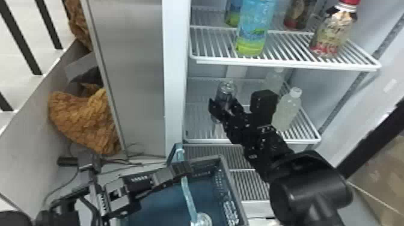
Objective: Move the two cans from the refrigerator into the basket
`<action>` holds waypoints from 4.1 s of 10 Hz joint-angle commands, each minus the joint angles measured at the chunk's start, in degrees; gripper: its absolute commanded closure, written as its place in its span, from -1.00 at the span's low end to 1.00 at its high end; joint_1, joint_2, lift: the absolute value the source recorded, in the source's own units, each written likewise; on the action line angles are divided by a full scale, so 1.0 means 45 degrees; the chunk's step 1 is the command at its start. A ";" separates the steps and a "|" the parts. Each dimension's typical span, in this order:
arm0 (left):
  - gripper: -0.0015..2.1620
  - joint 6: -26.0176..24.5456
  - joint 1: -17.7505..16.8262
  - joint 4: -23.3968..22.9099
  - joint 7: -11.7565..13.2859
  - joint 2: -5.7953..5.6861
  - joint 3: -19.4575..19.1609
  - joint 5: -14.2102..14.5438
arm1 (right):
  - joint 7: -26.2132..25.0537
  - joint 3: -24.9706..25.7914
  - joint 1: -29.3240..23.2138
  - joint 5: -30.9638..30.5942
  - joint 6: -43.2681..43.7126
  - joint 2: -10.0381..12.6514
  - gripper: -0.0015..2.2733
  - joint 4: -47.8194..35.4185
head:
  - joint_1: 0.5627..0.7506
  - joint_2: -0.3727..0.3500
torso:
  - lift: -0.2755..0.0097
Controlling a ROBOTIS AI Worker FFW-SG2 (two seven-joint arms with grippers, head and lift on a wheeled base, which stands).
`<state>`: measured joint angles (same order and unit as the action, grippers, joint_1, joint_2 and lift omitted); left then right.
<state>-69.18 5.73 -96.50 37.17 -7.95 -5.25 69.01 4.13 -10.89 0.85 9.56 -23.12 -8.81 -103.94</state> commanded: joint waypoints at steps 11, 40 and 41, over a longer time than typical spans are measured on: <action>0.12 0.0000 0.0102 -0.0009 0.0002 0.0088 -0.0153 -0.0051 | 0.0781 0.0719 -0.5626 0.1482 -0.2454 -0.0405 0.13 -0.6542 | 0.41 -0.23 | -0.60; 0.12 0.0062 0.0164 -0.0009 0.0080 0.0127 -0.0229 -0.0102 | 0.3828 0.6229 -1.3626 0.0872 0.4764 0.1255 -0.88 -0.8542 | 0.41 -0.94 | -0.60; 0.12 0.0062 0.0164 -0.0009 0.0080 0.0127 -0.0229 -0.0102 | 0.3828 0.6229 -1.3595 0.0872 0.4764 0.1255 -0.88 -0.8511 | 0.41 -0.94 | -0.60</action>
<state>-68.89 6.49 -96.54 37.53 -7.41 -6.28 68.56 21.39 17.14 -60.43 13.48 -1.68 -3.17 -142.35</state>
